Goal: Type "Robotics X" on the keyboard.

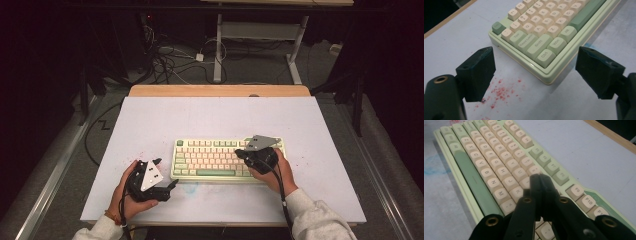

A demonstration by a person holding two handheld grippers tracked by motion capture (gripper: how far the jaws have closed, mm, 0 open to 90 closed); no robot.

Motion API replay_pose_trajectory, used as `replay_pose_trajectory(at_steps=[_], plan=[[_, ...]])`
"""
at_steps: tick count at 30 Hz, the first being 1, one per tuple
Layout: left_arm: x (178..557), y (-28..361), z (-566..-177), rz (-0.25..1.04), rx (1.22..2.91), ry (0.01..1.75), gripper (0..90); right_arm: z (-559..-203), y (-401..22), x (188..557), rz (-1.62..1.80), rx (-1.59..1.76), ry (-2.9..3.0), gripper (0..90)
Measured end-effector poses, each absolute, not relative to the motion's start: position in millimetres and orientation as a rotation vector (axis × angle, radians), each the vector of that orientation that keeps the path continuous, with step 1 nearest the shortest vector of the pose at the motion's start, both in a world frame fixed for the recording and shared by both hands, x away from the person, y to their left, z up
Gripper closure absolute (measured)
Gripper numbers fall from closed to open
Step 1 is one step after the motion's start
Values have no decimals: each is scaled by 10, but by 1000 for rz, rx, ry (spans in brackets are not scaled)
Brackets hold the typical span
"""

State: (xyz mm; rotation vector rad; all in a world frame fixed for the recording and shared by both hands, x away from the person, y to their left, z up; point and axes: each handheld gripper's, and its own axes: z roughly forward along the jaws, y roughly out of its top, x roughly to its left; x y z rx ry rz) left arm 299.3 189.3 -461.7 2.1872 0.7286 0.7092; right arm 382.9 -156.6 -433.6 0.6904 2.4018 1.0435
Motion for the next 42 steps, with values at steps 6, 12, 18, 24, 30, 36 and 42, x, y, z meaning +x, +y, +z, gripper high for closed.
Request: replay_pose_trajectory(at_steps=[6, 12, 18, 24, 30, 36, 42], plan=[[2990, 1907, -4625, 709, 2200, 729, 151, -4397, -1485, 3911, 1014, 704, 2425, 900], [2990, 1908, -4629, 702, 2211, 723, 151, -4445, -1439, 3966, 981, 714, 2434, 900], [2991, 1901, -4639, 711, 2228, 726, 151, -4493, -1408, 4002, 933, 720, 2447, 900], [2982, 1906, -4632, 710, 2227, 722, 151, -4495, -1403, 4005, 925, 720, 2447, 900], [2985, 1902, -4641, 706, 2237, 721, 151, -4504, -1376, 3998, 875, 720, 2462, 900], [2984, 1898, -4640, 706, 2235, 718, 151, -4426, -1407, 3950, 936, 712, 2435, 900], [2985, 1891, -4641, 704, 2240, 716, 151, -4320, -1459, 3896, 1000, 707, 2407, 900]])
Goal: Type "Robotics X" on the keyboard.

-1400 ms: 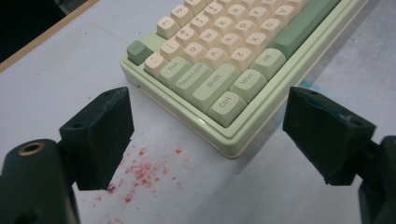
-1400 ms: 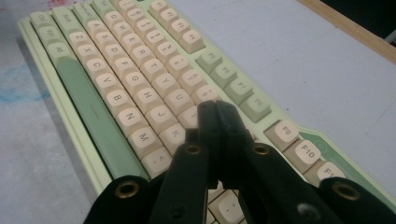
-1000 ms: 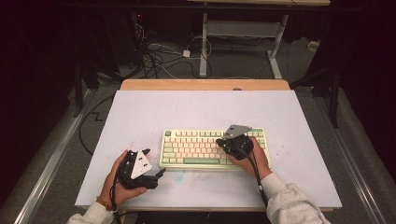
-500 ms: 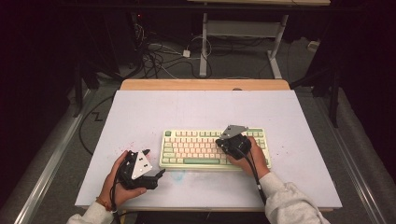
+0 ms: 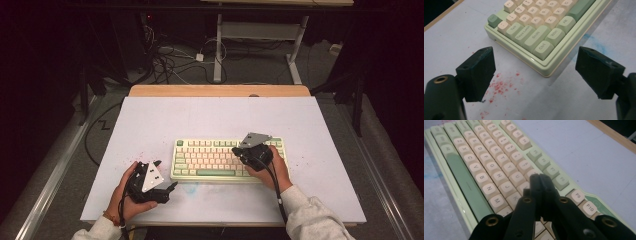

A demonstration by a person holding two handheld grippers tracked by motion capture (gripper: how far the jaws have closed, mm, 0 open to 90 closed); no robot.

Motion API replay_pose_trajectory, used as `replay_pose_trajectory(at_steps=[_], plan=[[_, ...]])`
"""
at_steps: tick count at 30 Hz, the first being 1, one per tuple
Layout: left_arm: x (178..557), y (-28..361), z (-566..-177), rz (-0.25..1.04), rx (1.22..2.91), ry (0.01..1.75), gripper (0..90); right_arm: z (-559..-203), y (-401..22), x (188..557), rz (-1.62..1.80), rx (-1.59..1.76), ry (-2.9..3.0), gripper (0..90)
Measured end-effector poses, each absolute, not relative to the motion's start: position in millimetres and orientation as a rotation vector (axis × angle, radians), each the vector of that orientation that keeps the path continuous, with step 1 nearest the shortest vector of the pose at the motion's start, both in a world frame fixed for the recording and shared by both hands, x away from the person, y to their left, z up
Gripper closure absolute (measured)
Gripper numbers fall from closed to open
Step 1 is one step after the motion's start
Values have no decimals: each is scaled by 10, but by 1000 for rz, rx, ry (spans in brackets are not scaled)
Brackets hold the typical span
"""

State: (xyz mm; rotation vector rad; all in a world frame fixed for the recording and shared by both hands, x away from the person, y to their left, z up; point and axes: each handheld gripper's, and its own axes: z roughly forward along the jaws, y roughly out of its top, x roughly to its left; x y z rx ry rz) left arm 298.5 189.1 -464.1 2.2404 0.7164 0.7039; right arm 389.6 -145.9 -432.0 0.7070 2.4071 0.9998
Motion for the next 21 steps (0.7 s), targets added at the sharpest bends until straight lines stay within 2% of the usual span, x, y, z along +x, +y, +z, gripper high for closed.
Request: replay_pose_trajectory(at_steps=[5, 10, 21], plan=[[2986, 1891, -4638, 708, 2241, 715, 151, -4259, -1509, 3852, 1043, 704, 2382, 871], [2990, 1882, -4645, 706, 2246, 711, 151, -4187, -1543, 3796, 1087, 704, 2350, 783], [2993, 1880, -4649, 697, 2252, 709, 151, -4098, -1620, 3705, 1141, 692, 2265, 404]])
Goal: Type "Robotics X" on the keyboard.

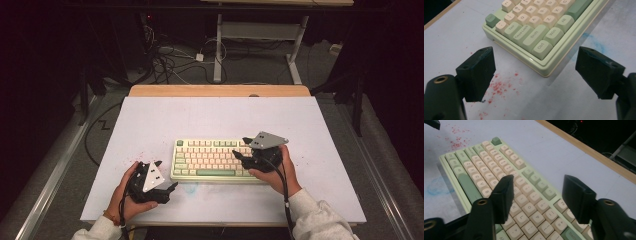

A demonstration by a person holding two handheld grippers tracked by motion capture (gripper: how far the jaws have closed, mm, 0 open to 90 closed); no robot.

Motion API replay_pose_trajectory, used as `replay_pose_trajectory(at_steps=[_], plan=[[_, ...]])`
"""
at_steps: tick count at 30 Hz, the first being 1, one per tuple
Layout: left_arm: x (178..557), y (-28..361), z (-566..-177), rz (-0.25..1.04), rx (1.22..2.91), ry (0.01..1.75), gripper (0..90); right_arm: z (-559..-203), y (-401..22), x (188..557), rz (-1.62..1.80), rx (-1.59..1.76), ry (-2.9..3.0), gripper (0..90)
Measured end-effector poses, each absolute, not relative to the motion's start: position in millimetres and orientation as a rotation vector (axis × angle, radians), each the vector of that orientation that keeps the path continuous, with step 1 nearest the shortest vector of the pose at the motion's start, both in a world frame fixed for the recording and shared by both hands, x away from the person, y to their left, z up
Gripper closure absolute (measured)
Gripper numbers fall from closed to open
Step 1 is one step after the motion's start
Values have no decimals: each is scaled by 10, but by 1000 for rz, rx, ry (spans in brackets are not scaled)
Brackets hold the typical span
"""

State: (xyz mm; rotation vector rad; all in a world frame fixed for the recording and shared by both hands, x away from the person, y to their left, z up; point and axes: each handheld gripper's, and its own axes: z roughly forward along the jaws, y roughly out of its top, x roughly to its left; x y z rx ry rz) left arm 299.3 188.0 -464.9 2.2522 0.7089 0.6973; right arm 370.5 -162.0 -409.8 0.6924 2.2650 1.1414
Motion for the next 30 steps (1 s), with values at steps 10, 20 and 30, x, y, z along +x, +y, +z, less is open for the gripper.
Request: replay_pose_trajectory(at_steps=[10, 20, 30], plan=[[2994, 1889, -4631, 679, 2229, 725, 167, -4046, -1704, 3571, 1168, 655, 2214, 249], [2996, 1891, -4621, 674, 2220, 740, 196, -4076, -1863, 3439, 1168, 659, 2176, 249], [3008, 1887, -4618, 674, 2223, 758, 216, -4115, -2063, 3314, 1152, 665, 2158, 254]])
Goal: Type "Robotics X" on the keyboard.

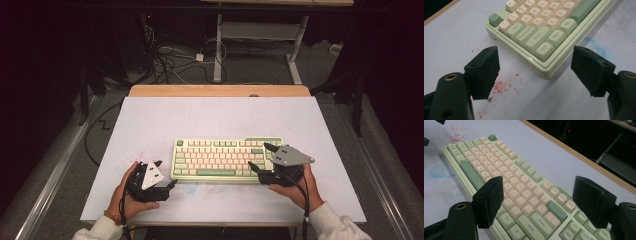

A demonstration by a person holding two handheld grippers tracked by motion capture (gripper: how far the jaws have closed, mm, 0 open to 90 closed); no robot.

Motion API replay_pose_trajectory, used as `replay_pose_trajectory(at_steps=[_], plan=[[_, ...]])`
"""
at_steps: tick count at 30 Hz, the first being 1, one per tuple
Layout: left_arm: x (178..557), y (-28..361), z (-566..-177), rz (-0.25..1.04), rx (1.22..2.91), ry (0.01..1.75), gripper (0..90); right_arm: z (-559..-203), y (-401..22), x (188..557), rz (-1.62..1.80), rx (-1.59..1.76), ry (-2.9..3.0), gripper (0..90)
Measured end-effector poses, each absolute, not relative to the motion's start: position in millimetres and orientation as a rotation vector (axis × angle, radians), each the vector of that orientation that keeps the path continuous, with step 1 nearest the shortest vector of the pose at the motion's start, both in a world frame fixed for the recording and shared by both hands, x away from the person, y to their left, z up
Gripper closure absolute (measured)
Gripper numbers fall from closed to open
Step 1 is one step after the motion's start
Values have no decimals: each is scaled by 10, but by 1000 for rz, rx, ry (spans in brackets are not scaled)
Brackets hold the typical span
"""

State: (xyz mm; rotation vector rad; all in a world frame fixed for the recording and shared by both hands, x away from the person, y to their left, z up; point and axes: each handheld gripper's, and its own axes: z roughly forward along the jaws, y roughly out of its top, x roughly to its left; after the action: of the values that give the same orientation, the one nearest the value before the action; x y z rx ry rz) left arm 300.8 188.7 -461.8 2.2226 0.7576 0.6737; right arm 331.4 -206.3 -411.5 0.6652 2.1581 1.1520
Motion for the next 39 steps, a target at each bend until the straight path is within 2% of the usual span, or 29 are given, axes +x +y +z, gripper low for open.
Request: replay_pose_trajectory(at_steps=[5, 9, 14, 16, 25, 26, 27, 29, 39], plan=[[3015, 1885, -4608, 656, 2213, 766, 216, -4130, -2164, 3233, 1141, 661, 2140, 260], [3033, 1878, -4611, 628, 2215, 793, 260, -4149, -2255, 3173, 1144, 686, 2122, 265], [3061, 1878, -4598, 633, 2221, 850, 388, -4201, -2359, 3110, 1121, 717, 2120, 266], [3077, 1899, -4588, 594, 2212, 852, 479, -4228, -2397, 3083, 1119, 731, 2121, 266], [3086, 1872, -4518, 536, 2205, 811, 737, -4309, -2503, 2987, 1093, 750, 2125, 266], [3086, 1861, -4512, 531, 2211, 801, 806, -4327, -2505, 2976, 1085, 750, 2132, 266], [3082, 1846, -4509, 536, 2228, 781, 806, -4327, -2505, 2976, 1085, 750, 2132, 266], [3077, 1813, -4507, 531, 2243, 763, 867, -4337, -2505, 2971, 1081, 748, 2138, 266], [3213, 1523, -4378, 469, 2267, 693, 875, -4360, -2470, 2967, 1064, 736, 2158, 263]])
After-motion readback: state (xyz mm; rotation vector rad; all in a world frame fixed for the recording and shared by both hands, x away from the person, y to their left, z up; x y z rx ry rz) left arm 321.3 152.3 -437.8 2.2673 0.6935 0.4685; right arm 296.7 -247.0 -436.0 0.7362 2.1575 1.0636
